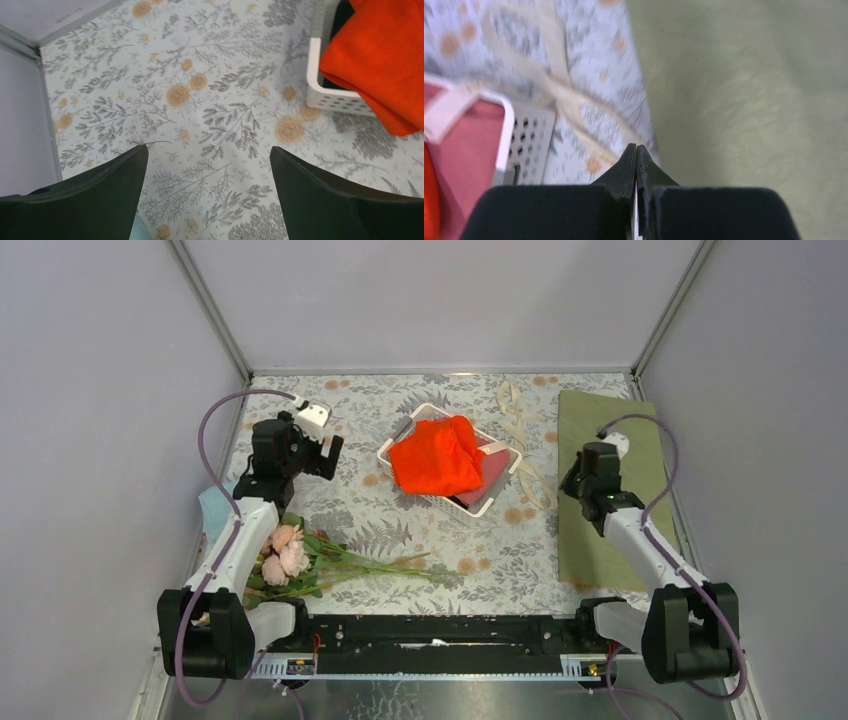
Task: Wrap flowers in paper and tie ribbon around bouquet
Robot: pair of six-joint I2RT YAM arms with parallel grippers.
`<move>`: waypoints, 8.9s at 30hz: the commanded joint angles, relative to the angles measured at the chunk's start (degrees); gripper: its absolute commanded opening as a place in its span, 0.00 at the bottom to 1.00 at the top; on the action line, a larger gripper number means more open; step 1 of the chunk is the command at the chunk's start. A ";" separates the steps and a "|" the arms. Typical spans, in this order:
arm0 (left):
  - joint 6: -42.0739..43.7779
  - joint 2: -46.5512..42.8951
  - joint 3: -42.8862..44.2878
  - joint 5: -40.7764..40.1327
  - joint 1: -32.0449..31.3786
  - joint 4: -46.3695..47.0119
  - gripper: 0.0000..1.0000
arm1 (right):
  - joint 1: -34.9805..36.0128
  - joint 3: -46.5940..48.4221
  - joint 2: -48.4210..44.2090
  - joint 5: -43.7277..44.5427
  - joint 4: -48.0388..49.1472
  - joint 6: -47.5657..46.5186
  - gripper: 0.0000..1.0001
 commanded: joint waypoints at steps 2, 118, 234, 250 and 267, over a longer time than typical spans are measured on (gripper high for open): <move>3.90 0.57 3.84 4.74 -0.22 -15.36 0.99 | 11.56 4.34 9.06 5.61 -5.75 1.29 0.00; 12.11 41.21 37.87 -15.40 16.13 -18.38 0.26 | 4.29 32.84 34.86 6.27 -9.23 -9.55 0.02; 5.46 40.12 35.99 -19.41 -69.30 -32.71 0.99 | 2.83 10.96 22.12 -15.74 -14.14 -2.07 0.68; 6.44 45.60 32.79 -26.43 -69.13 -27.81 0.80 | 2.85 9.98 20.41 -18.32 -15.03 -2.87 0.66; 6.80 44.99 32.14 -30.39 -65.25 -24.83 0.67 | 2.86 15.18 21.20 -17.69 -17.41 -4.12 0.65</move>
